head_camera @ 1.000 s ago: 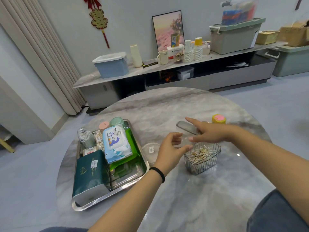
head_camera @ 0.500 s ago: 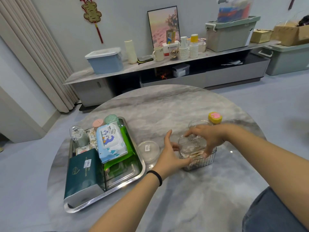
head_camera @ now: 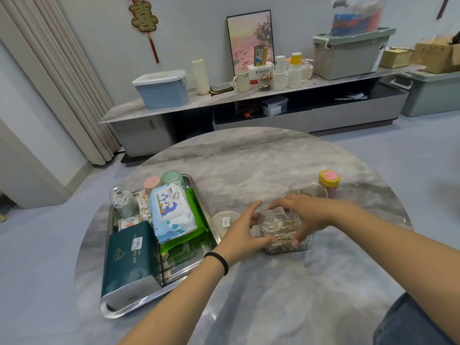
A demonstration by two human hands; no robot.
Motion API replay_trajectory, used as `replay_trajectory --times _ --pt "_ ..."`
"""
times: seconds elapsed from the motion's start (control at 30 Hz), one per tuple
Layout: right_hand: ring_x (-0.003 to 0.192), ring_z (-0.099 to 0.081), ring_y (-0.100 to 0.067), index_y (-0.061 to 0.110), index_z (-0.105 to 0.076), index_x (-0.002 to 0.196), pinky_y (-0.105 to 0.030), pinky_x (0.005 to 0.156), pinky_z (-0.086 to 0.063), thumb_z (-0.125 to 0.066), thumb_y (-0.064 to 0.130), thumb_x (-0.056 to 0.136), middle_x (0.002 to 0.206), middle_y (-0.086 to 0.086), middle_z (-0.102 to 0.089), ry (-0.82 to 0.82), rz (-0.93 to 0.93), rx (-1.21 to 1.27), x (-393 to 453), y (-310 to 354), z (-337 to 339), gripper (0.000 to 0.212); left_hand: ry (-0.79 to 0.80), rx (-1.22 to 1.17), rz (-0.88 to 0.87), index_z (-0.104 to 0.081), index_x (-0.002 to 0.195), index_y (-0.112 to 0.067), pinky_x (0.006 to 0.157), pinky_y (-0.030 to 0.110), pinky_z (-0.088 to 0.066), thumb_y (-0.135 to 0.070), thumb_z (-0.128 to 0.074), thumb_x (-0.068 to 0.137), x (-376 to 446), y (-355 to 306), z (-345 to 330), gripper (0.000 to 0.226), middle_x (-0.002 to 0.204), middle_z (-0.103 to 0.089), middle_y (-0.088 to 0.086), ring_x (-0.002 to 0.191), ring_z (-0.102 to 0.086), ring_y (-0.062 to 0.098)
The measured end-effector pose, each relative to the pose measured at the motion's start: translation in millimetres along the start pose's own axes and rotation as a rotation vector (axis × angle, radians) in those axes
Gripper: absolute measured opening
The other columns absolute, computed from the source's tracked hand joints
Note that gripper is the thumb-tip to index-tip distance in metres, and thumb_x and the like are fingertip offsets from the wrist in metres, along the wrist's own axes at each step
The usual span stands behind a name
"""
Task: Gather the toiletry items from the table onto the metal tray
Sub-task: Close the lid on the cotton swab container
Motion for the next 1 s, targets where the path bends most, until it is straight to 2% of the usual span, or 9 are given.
replay_trajectory --times 0.17,0.4,0.57,0.67,0.87,1.0 --pt "0.131 -0.038 -0.021 0.033 -0.021 0.143 -0.038 0.106 -0.038 -0.083 0.040 0.062 0.140 0.001 -0.037 -0.030 -0.008 -0.006 1.5 0.0 -1.0 0.102 0.032 0.198 -0.134 -0.035 0.144 -0.029 0.103 0.026 -0.044 -0.036 -0.073 0.077 3.4 -15.2 1.2 0.078 0.147 -0.039 -0.005 0.125 -0.047 0.010" --pt "0.128 -0.037 -0.022 0.033 -0.024 0.140 -0.036 0.102 -0.039 -0.082 0.045 0.062 0.138 0.001 -0.037 -0.080 0.007 -0.027 2.5 0.7 -3.8 0.097 0.066 0.351 -0.137 -0.041 0.141 -0.027 0.098 0.016 -0.041 -0.034 -0.069 0.082 7.0 -18.8 0.9 0.065 0.141 -0.039 -0.001 0.121 -0.049 0.013" --pt "0.128 -0.036 -0.021 0.035 -0.023 0.141 -0.035 0.101 -0.038 -0.079 0.050 0.062 0.138 0.005 -0.036 -0.179 0.037 -0.026 -0.5 1.3 -2.9 0.097 0.098 0.369 -0.138 -0.041 0.140 -0.029 0.103 0.027 -0.044 -0.035 -0.070 0.080 10.0 -22.1 3.3 0.067 0.139 -0.036 0.002 0.125 -0.045 0.017" --pt "0.128 -0.038 -0.020 0.036 -0.024 0.142 -0.035 0.102 -0.039 -0.079 0.053 0.061 0.136 0.004 -0.039 -0.210 0.048 0.010 -2.8 -0.6 -2.9 0.099 0.113 0.372 -0.132 -0.041 0.141 -0.030 0.100 0.020 -0.040 -0.035 -0.072 0.078 13.0 -22.9 3.7 0.070 0.137 -0.036 0.001 0.124 -0.044 0.016" --pt "0.127 -0.040 -0.020 0.037 -0.024 0.142 -0.037 0.101 -0.042 -0.077 0.058 0.059 0.135 0.005 -0.040 -0.205 0.040 -0.013 -2.6 -0.9 -2.4 0.101 0.135 0.369 -0.109 -0.041 0.141 -0.028 0.097 0.016 -0.036 -0.033 -0.073 0.078 15.9 -22.2 4.5 0.071 0.138 -0.036 0.002 0.124 -0.043 0.015" --pt "0.128 -0.039 -0.021 0.037 -0.023 0.142 -0.037 0.095 -0.043 -0.073 0.063 0.060 0.138 0.006 -0.038 -0.241 0.032 -0.064 -3.5 0.4 -5.9 0.099 0.153 0.402 -0.115 -0.040 0.141 -0.028 0.093 0.011 -0.031 -0.032 -0.072 0.079 17.0 -21.5 4.7 0.071 0.138 -0.035 0.002 0.127 -0.041 0.015"
Point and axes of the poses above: each hand's wrist, its own x-axis towards the middle knuckle, its own z-axis out of the back of the hand, y = z × x, the point moved 6 cm from there along x, towards the middle knuckle
